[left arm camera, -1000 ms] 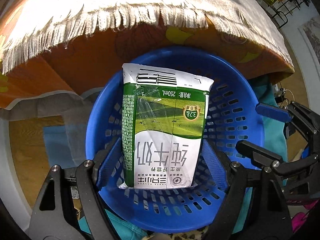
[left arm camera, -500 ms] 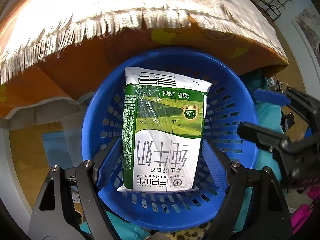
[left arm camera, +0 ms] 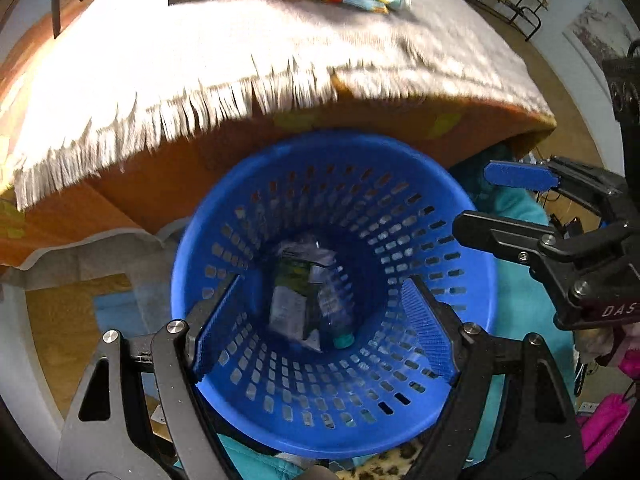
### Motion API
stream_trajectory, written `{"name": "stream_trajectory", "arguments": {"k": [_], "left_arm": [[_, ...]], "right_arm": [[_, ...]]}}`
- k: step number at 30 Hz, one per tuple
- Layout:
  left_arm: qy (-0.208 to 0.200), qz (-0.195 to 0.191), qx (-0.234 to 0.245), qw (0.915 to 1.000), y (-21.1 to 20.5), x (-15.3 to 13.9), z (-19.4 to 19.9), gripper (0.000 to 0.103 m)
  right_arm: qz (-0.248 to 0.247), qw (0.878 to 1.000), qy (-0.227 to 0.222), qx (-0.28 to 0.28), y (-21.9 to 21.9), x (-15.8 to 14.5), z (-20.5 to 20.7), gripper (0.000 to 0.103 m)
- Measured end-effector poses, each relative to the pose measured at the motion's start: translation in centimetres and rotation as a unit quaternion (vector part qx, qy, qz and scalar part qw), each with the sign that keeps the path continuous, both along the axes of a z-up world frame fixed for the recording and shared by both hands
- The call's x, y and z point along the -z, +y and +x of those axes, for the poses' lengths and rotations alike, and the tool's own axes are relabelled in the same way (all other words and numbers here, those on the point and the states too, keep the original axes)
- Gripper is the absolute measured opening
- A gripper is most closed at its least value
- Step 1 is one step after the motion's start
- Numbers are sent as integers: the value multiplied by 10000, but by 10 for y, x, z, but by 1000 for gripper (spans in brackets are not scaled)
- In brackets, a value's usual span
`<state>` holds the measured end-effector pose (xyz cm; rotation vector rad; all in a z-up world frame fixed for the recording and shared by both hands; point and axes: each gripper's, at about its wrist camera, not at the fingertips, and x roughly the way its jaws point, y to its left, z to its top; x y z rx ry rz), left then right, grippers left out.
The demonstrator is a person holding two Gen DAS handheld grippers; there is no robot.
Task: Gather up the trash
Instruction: 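Withdraw both tools from the basket back toward the bed, then grasp the Snickers wrapper with the left tool while the right tool grasps the white bag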
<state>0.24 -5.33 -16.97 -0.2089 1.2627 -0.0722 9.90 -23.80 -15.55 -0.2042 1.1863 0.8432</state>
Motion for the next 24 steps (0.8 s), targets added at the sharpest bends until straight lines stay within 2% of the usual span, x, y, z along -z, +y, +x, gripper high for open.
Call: {"name": "stream_trajectory", "arguments": {"k": [7, 11, 15, 24], "left_arm": [[-434, 53, -264, 9987, 22, -33, 16, 83], [-656, 91, -516, 9965, 41, -50, 29, 83], [-878, 123, -732, 9934, 60, -65, 46, 83], [-979, 289, -1086, 9888, 90, -79, 91, 83]], "right_arm": [[142, 9994, -291, 122, -4, -24, 16, 79], [261, 9983, -455, 251, -7, -39, 32, 84], [355, 9964, -654, 415, -9, -54, 49, 85], [673, 9892, -1112, 677, -7, -89, 91, 97]]}}
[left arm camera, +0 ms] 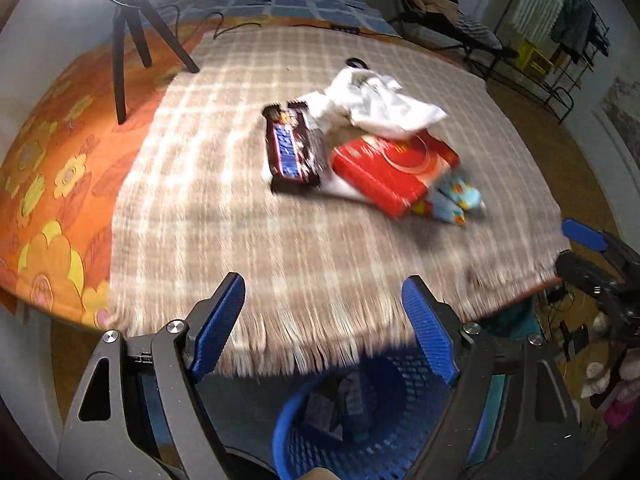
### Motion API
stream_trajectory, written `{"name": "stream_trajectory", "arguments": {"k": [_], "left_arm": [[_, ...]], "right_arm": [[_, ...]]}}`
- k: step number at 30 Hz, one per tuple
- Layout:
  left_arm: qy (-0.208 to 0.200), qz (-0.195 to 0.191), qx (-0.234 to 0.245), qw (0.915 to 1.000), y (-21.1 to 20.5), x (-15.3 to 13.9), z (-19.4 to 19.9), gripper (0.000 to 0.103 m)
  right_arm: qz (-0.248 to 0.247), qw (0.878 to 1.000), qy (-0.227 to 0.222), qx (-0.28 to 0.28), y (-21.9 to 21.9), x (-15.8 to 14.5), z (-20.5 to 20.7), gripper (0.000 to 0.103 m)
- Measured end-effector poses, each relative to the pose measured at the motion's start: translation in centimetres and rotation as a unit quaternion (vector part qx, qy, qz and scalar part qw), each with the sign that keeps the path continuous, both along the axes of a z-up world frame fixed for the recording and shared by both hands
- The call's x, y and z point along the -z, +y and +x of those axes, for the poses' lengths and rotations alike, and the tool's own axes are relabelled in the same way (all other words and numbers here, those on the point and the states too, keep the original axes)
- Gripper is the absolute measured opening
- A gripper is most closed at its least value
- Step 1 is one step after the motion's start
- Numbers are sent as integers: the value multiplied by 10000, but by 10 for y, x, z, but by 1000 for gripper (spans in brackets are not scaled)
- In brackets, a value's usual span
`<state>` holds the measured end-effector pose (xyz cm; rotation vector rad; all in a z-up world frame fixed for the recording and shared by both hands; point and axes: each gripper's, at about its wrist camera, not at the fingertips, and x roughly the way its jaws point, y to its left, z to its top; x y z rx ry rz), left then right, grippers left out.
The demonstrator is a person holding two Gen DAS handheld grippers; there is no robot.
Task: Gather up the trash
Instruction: 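Grasp the Snickers wrapper with the left tool while the right tool grasps the white bag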
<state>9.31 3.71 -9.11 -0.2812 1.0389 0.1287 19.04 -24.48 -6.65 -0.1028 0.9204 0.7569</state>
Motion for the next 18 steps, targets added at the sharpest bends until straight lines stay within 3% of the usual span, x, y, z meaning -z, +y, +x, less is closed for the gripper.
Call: {"name": "stream_trajectory", "arguments": {"k": [12, 18], "left_arm": [[6, -350, -327, 9989, 30, 5, 47, 83], [70, -499, -468, 9976, 43, 14, 67, 83]], "right_arm": [[50, 9999, -57, -119, 50, -26, 65, 103], [-22, 9999, 85, -130, 85, -19, 100, 103]]}}
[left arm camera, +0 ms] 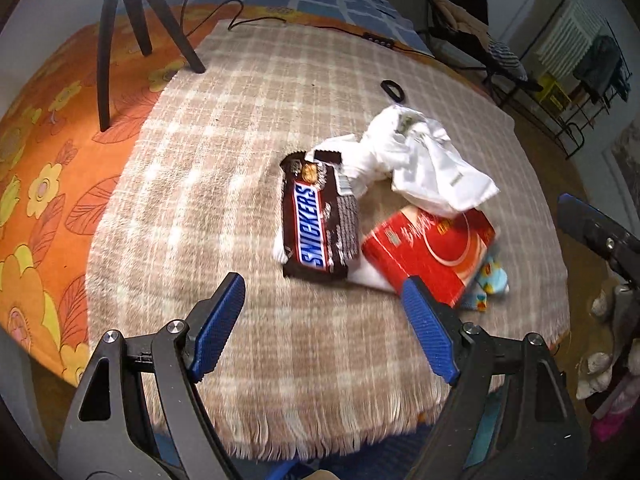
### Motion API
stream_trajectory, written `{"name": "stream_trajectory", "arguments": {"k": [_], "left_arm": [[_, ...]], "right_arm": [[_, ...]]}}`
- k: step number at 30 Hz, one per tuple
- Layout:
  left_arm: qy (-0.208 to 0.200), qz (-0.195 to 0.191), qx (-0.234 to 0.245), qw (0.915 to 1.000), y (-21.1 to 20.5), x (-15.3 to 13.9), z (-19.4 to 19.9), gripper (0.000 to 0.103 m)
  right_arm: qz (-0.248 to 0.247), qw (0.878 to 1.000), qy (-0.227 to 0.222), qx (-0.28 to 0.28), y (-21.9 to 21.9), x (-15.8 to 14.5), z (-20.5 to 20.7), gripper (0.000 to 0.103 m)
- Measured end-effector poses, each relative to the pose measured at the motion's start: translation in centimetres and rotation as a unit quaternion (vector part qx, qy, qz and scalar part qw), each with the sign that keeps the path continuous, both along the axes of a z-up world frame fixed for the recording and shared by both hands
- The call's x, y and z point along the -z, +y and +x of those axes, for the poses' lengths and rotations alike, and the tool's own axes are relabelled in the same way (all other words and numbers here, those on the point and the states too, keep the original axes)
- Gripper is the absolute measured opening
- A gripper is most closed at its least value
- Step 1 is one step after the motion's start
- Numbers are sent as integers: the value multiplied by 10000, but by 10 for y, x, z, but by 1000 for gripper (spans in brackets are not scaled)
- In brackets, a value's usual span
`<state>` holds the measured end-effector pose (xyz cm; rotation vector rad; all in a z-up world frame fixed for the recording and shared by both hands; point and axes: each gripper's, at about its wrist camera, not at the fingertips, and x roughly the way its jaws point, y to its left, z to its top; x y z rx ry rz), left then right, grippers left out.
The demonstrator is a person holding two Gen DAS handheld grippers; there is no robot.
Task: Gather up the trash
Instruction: 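Grasp the Snickers wrapper with the left tool while the right tool grasps the white bag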
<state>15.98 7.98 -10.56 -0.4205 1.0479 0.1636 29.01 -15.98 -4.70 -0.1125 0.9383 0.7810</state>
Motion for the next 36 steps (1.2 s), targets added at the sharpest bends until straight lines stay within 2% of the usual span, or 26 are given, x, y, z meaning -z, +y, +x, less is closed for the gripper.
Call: {"name": "stream_trajectory", "arguments": {"k": [10, 14, 19, 26, 28, 29, 30, 31, 34, 36], "left_arm": [[84, -36, -74, 9999, 10, 13, 27, 81], [158, -42, -62, 9998, 11, 19, 36, 77], [181, -38, -27, 9998, 9, 25, 44, 77], [133, -86, 15, 9999, 7, 25, 48, 66], [123, -54, 12, 9999, 7, 25, 49, 62], [120, -32, 3, 9999, 7, 24, 48, 58], [129, -9, -9, 9999, 7, 24, 47, 49], [183, 18, -15, 9998, 7, 26, 48, 45], [241, -28, -37, 9997, 9, 31, 49, 42], [227, 7, -38, 9997, 8, 30, 48, 39]], "right_arm": [[-258, 9991, 319, -117, 42, 24, 39, 100], [-418, 9980, 417, -209, 55, 38, 45, 88], [-495, 9967, 603, -229, 60, 54, 49, 83], [-494, 9958, 736, -216, 61, 62, 55, 65], [-475, 9956, 777, -208, 61, 64, 57, 57], [-463, 9954, 806, -218, 62, 64, 57, 51], [-449, 9952, 833, -234, 62, 65, 57, 47], [-436, 9952, 844, -252, 63, 65, 57, 46], [-471, 9960, 706, -297, 66, 61, 53, 40], [-471, 9963, 643, -330, 67, 58, 51, 32]]}}
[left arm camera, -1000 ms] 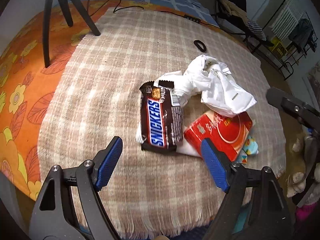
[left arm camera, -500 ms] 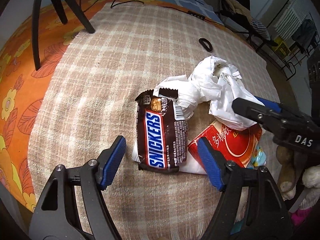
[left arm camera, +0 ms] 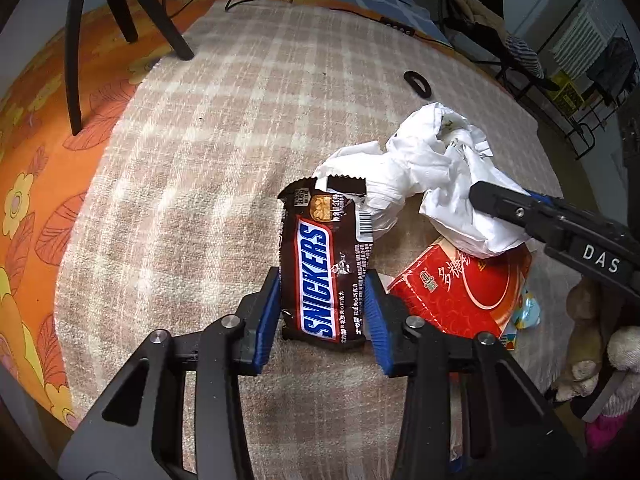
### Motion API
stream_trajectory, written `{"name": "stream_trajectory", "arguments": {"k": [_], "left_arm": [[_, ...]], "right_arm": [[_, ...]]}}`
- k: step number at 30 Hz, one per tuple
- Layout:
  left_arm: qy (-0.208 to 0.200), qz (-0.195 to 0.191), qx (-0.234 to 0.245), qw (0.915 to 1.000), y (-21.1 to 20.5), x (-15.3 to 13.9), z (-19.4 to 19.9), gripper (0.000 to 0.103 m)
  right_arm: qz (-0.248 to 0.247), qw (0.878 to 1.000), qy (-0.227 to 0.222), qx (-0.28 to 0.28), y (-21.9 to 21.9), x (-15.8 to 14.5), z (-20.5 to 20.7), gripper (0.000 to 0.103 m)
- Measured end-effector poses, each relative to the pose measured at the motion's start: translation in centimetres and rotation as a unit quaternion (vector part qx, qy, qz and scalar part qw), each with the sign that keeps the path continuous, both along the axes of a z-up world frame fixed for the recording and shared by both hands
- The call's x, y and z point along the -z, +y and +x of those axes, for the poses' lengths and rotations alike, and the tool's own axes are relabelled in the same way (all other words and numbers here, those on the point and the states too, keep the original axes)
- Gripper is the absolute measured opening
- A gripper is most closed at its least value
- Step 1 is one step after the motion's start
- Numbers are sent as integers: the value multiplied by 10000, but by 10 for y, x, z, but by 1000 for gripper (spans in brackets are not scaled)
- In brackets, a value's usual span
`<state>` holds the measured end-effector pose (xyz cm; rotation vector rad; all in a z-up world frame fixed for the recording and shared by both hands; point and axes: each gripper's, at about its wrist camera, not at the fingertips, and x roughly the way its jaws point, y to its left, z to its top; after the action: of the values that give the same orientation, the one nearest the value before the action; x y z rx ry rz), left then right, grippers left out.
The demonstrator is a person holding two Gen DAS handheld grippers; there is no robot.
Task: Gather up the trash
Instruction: 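Grasp the Snickers wrapper with the left tool while the right tool grasps the white bag, then carry the wrapper and white bag over the basket and release both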
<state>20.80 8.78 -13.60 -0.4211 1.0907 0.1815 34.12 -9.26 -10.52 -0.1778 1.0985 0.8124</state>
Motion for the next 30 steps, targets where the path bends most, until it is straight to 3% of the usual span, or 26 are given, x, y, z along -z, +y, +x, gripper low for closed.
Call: {"name": "stream_trajectory", "arguments": {"k": [9, 14, 30], "left_arm": [[-190, 38, -72, 9998, 9, -15, -14, 32], [-246, 61, -164, 9995, 15, -22, -24, 27], [-593, 30, -157, 9981, 13, -55, -58, 27]], "right_arm": [[188, 9994, -290, -17, -5, -14, -7, 9], [278, 9985, -467, 25, -9, -22, -9, 5], [593, 9937, -937, 183, -31, -63, -31, 4]]}}
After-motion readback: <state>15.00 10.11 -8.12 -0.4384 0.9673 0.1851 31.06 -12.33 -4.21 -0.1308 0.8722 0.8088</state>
